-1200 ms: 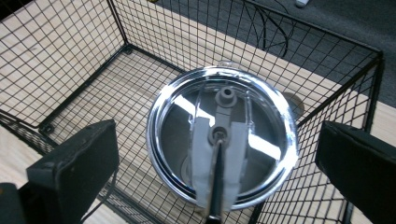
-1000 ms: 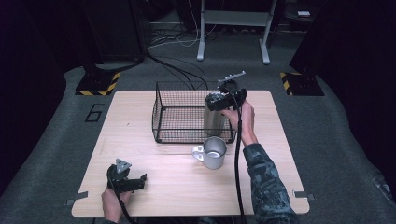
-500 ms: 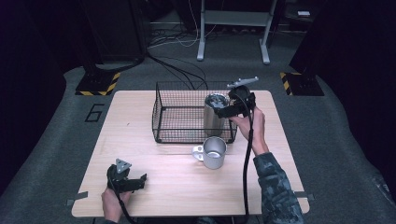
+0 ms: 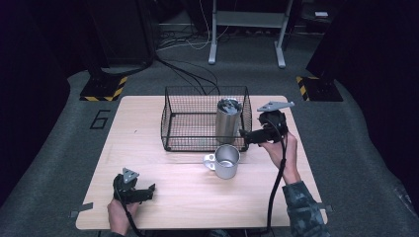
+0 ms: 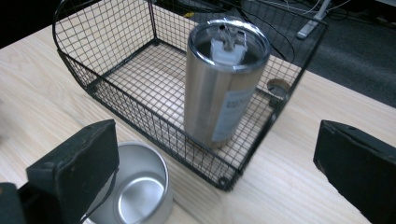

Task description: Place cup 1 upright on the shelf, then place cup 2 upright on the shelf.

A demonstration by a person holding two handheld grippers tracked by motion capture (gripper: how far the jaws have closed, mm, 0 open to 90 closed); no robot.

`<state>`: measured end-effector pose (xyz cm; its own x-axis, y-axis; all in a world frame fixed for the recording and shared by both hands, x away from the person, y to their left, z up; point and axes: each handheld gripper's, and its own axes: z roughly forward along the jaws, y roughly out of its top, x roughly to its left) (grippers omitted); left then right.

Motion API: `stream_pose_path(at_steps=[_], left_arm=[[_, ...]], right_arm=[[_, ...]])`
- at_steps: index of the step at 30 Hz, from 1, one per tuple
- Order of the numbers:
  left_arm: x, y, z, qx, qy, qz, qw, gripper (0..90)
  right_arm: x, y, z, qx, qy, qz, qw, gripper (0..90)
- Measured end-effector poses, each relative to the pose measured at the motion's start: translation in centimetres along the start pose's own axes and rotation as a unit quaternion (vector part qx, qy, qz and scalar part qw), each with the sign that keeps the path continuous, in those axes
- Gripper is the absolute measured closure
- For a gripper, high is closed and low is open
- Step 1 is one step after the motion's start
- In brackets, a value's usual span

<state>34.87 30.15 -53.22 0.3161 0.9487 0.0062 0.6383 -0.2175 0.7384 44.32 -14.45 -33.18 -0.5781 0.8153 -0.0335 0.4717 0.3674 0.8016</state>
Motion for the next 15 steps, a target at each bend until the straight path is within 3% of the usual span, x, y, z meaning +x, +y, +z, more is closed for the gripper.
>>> stream_pose_path(at_steps=[7,15], left_arm=[[0.0,0.0,0.0,0.0,0.0,0.0,1.0,5.5],[0.0,0.0,0.0,0.0,-0.001,0.0,1.0,5.4]], right_arm=[[-1.2,-3.8,-1.3,-0.003,-0.012,0.017,0.9998,0.0],[-2.9,-8.7,-1.5,0.004,-0.032,0.056,0.9979,0.0]])
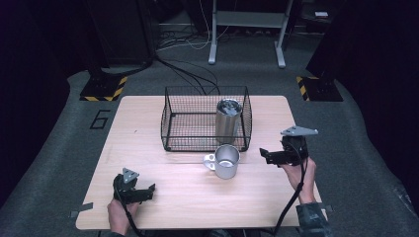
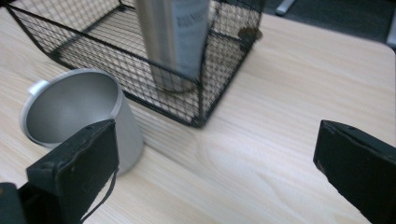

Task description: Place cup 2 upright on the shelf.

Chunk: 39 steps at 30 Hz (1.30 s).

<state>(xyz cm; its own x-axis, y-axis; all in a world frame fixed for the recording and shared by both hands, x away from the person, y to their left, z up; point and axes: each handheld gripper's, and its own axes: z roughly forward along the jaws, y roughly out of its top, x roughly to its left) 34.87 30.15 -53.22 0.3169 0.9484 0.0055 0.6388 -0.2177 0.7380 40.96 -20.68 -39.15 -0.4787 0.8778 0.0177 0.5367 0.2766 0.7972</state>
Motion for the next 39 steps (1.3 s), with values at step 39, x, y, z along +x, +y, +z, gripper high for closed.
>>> stream_pose_path(at_steps=[39], left_arm=[[-1.2,0.2,-0.1,0.012,-0.021,0.018,0.9995,4.2]], right_arm=[[-4.6,-12.4,6.3,0.063,-0.003,-0.01,0.998,0.0]])
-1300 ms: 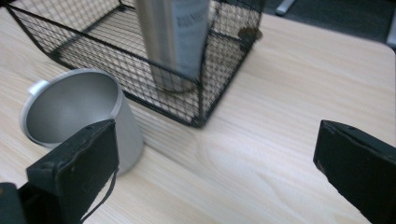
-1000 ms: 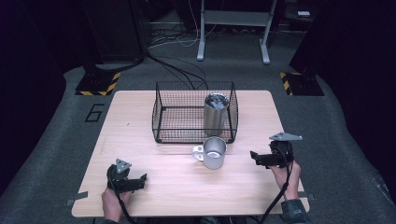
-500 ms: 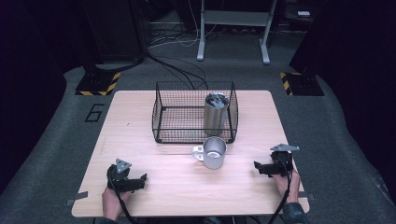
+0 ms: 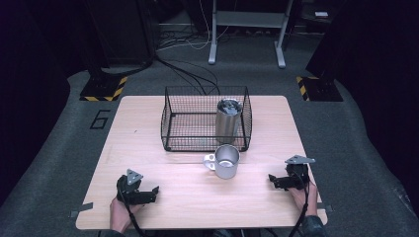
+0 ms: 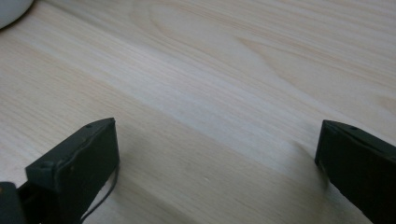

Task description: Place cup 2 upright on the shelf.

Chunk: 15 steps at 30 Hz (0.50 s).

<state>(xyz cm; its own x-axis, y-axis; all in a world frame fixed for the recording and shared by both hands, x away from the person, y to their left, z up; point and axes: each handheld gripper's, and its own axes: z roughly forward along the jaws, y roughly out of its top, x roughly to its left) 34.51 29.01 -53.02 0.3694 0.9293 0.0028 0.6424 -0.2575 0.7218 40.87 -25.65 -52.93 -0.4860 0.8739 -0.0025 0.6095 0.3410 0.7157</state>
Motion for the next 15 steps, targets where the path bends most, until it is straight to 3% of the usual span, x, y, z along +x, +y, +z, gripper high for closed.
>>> stream_pose_path(at_steps=[4,6,12,15], left_arm=[[-0.4,0.7,-0.5,0.0,-0.037,-0.001,0.9993,4.4],[-0.8,1.1,-1.0,-0.012,-0.044,0.0,0.999,3.6],[-2.4,2.9,-1.9,-0.038,-0.068,0.01,0.9969,1.9],[-3.3,4.1,-2.1,-0.049,-0.092,0.025,0.9942,0.2]], right_arm=[[0.3,-0.2,-0.2,-0.002,-0.007,0.008,0.9999,0.0],[0.8,-0.4,-0.3,0.0,-0.026,0.03,0.9992,0.0],[0.3,-0.5,-0.5,0.0,-0.006,0.007,1.0,0.0],[0.3,-0.5,-0.4,0.001,-0.005,0.004,1.0,0.0]])
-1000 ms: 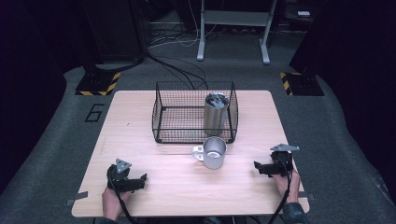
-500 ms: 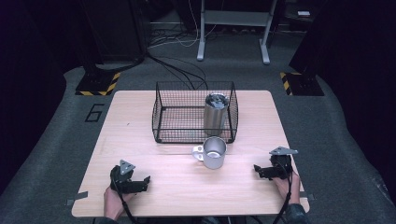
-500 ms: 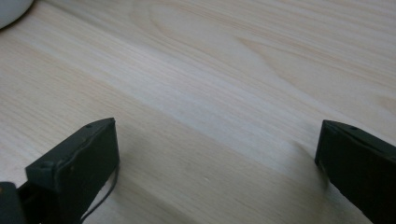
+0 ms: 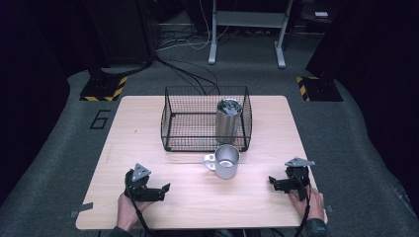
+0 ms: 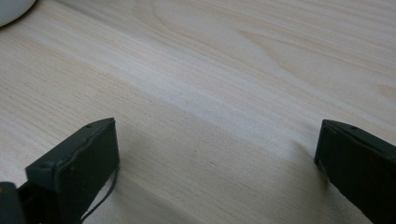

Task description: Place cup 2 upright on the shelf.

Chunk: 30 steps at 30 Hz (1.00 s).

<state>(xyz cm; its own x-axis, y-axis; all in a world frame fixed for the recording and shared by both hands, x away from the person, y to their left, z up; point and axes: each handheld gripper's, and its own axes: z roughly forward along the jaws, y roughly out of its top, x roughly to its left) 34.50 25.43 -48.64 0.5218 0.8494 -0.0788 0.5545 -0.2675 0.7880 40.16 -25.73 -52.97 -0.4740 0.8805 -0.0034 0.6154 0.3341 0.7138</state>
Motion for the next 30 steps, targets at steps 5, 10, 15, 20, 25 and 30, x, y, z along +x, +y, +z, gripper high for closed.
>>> stream_pose_path(at_steps=[5,10,15,20,25,30], left_arm=[[-1.7,2.2,0.8,-0.019,-0.027,0.014,0.9994,0.1],[-3.8,4.3,1.8,-0.018,-0.047,0.045,0.9977,0.2],[-5.7,6.3,2.7,-0.022,-0.059,0.076,0.9951,0.5],[-7.3,8.1,3.7,-0.039,-0.074,0.084,0.993,2.6],[-8.8,9.6,5.1,-0.037,-0.088,0.098,0.9906,2.1],[-10.0,10.6,6.8,-0.029,-0.097,0.103,0.9895,0.0]], right_arm=[[0.0,0.0,0.0,0.0,0.001,-0.001,1.0,0.0],[-0.1,0.0,0.1,-0.003,0.004,-0.004,1.0,0.0],[-0.2,0.1,0.1,0.0,0.008,-0.008,0.9999,0.0],[-0.2,0.1,0.1,-0.002,0.007,-0.008,0.9999,0.0],[-0.2,0.0,0.1,-0.002,0.007,-0.008,0.9999,0.0],[-0.2,0.0,0.1,-0.002,0.006,-0.008,0.9999,0.0]])
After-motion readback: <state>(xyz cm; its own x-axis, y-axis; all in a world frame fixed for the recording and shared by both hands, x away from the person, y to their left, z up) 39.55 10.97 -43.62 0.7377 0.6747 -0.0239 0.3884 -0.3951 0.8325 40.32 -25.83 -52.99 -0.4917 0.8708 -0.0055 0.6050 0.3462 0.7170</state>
